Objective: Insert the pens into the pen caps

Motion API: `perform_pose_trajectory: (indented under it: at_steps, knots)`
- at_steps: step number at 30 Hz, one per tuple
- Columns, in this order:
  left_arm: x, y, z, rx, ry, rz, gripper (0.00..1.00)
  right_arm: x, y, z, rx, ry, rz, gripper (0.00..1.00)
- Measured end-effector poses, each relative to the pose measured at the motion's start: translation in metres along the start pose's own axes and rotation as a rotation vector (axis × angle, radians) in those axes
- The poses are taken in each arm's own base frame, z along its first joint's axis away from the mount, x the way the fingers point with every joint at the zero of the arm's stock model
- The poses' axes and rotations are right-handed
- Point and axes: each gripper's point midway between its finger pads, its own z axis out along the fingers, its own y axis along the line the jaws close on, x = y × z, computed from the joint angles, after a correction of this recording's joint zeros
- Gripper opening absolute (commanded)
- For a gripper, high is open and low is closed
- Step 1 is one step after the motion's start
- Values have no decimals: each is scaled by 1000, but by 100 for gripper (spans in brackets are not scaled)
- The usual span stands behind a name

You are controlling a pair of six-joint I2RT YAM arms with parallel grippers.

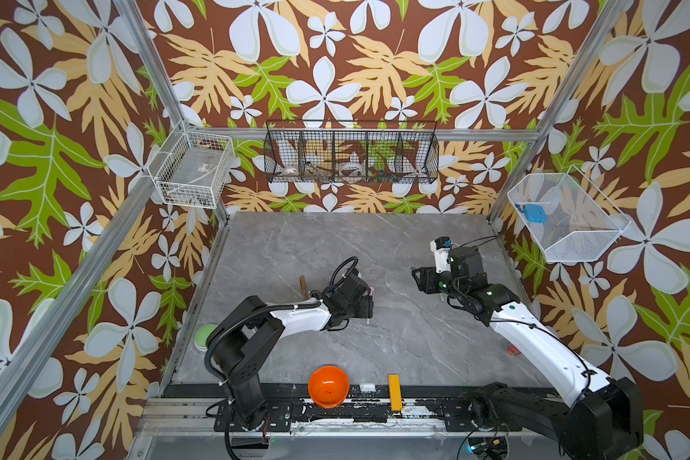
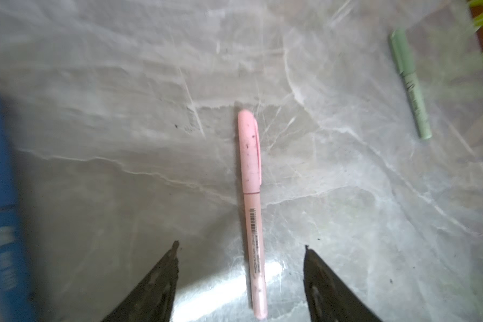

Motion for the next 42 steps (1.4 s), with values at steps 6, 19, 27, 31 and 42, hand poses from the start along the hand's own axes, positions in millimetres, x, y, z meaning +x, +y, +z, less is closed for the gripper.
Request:
perform_pose_trajectory:
  at_steps: [6,19,27,31,42]
  knots:
    - [-80,40,-105,-117,-437,46,100,22,-67,-9,322,-126,-53,99]
    - [-38,274,-190,-695,-811,-71,100,89,-184,2,714,-252,-39,100]
    - [-50,276,-178,-646,-857,-3,100,67,-192,21,632,-392,-42,99]
    - [-42,285,-153,-632,-797,10,100,69,-187,25,594,-400,-73,100]
    - [-73,271,-156,-559,-863,26,100,55,-176,26,540,-451,-92,99]
